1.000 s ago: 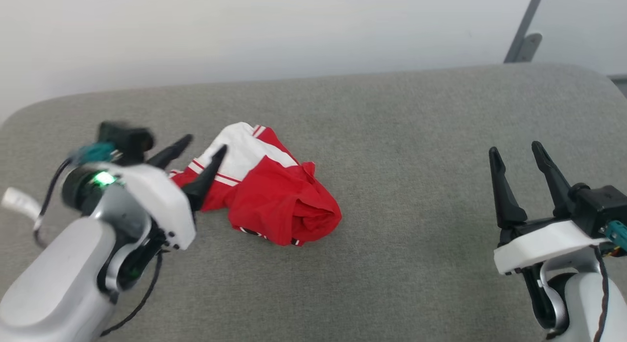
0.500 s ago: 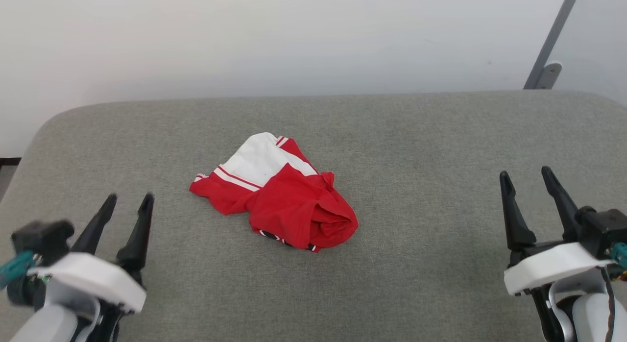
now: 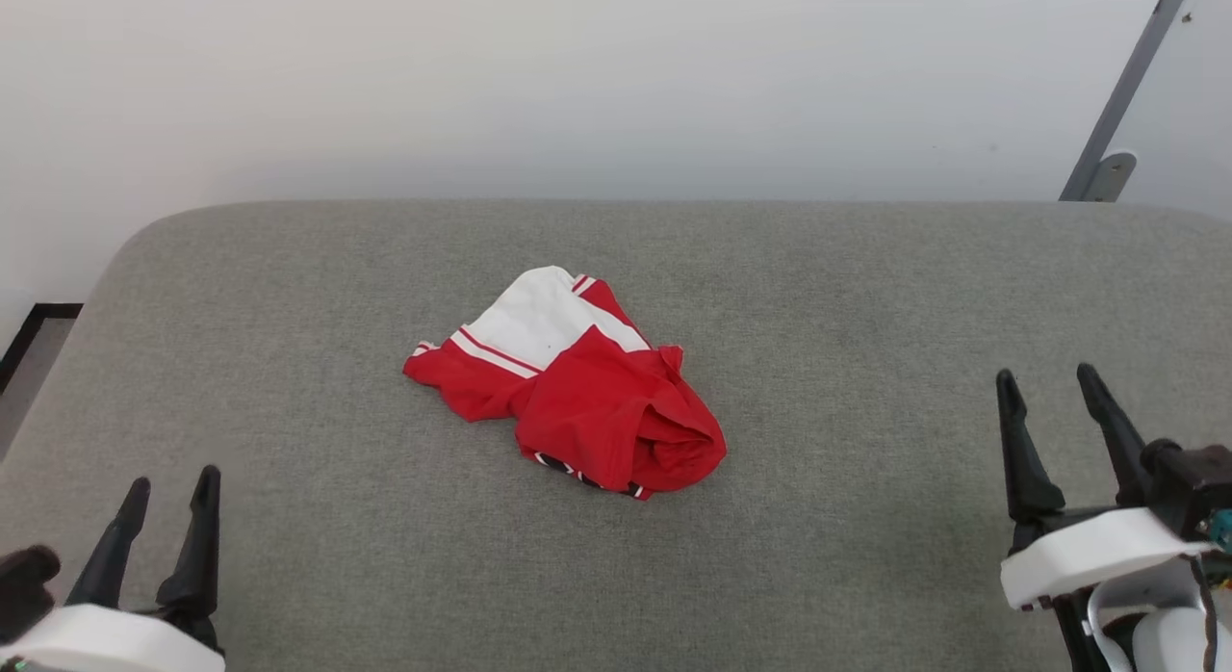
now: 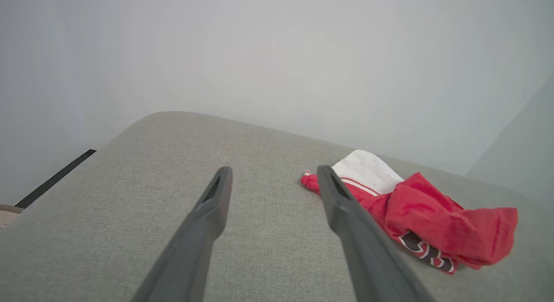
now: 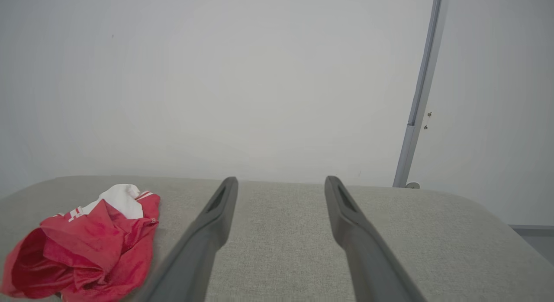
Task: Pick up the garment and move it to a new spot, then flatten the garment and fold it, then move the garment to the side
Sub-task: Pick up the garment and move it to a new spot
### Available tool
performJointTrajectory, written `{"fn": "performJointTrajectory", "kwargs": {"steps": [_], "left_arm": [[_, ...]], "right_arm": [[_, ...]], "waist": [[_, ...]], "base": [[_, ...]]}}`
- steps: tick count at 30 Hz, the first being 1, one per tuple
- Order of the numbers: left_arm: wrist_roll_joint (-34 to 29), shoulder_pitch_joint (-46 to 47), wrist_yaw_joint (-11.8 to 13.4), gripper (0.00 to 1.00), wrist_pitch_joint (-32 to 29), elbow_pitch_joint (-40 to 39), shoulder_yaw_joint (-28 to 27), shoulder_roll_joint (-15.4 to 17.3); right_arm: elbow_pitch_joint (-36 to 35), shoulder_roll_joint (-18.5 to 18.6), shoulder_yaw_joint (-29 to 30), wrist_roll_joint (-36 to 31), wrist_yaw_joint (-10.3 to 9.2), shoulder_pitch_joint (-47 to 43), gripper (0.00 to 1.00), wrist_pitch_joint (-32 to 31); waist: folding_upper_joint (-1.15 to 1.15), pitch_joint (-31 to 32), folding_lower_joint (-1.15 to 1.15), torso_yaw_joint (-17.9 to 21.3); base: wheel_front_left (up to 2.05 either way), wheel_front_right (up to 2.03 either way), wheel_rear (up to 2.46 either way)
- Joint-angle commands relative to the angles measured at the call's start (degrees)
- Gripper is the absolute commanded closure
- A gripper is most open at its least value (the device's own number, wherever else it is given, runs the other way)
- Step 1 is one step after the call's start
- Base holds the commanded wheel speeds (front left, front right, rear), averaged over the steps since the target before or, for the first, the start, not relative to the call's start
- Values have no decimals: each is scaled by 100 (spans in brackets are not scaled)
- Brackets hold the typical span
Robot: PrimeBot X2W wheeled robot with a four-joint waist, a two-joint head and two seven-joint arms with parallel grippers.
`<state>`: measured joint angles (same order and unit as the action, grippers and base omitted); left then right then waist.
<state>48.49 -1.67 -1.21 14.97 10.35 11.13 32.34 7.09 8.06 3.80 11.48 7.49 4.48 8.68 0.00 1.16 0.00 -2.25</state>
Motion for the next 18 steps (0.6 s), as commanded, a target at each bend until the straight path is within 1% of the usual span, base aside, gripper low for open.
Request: {"fn": "performJointTrajectory", "kwargs": {"steps": [1, 5, 11, 18], "left_arm": [[-164, -86, -73, 0, 28, -13, -125, -70], [-444, -296, -285, 0, 28, 18, -526, -341], [-718, -526, -530, 0, 29, 7, -1026, -748], [-942, -558, -611, 0, 29, 7, -1098, -856]], "right_arm": [[12, -5, 10, -4, -1, -61, 0, 64], [39, -27, 48, -9, 0, -143, 0, 76], [64, -53, 108, -27, 0, -226, 0, 128], [125, -92, 124, -36, 0, -293, 0, 172]], "waist": [[0, 13, 0, -17], [0, 38, 0, -47], [0, 69, 0, -68], [0, 84, 0, -92]], "base": [[0, 0, 0], [0, 0, 0], [0, 0, 0], [0, 0, 0]]}}
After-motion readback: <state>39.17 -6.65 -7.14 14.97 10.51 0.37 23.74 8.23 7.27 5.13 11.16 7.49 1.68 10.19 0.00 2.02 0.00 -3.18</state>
